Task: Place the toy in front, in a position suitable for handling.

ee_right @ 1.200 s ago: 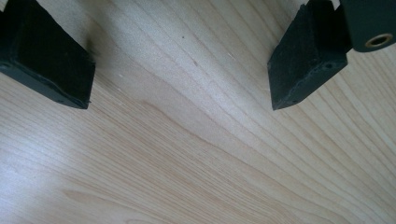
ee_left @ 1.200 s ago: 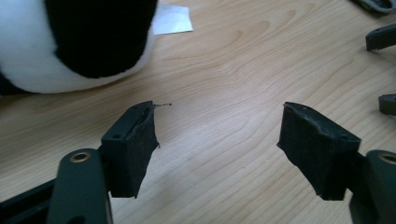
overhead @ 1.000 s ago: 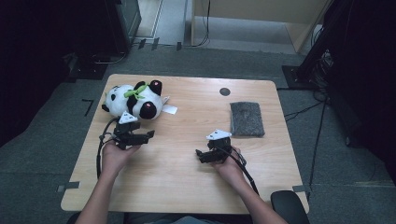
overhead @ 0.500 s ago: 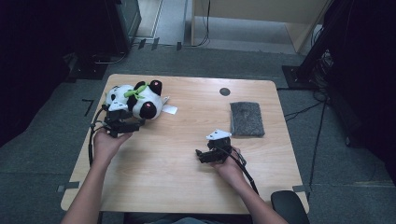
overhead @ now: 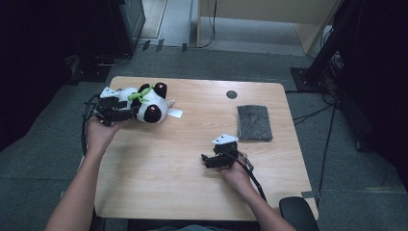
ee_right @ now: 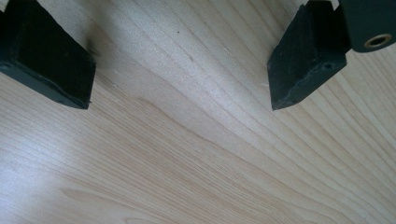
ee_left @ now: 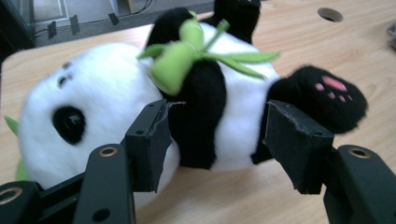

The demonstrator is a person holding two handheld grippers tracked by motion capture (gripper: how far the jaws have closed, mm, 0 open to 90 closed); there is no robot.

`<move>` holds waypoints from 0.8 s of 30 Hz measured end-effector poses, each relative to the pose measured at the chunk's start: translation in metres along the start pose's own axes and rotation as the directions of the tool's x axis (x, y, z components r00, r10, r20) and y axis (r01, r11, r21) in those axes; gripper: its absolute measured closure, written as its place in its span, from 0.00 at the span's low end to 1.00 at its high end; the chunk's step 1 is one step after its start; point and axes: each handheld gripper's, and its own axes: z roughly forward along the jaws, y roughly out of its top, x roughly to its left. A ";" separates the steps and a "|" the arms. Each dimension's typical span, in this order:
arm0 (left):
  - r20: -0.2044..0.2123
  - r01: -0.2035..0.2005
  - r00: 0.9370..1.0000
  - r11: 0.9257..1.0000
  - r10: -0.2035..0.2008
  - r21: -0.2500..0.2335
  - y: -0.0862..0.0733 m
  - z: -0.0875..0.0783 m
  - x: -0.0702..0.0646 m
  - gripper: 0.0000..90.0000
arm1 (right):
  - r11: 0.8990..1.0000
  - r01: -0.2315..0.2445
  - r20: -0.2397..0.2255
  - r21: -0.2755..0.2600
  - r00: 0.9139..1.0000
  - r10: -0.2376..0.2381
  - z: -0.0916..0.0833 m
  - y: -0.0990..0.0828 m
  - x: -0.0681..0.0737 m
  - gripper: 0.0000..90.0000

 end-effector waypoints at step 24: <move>0.022 0.056 0.998 0.998 -0.056 0.025 0.032 0.020 0.016 0.89 | 1.000 0.012 -0.023 -0.027 1.000 -0.013 -0.006 -0.003 -0.001 0.33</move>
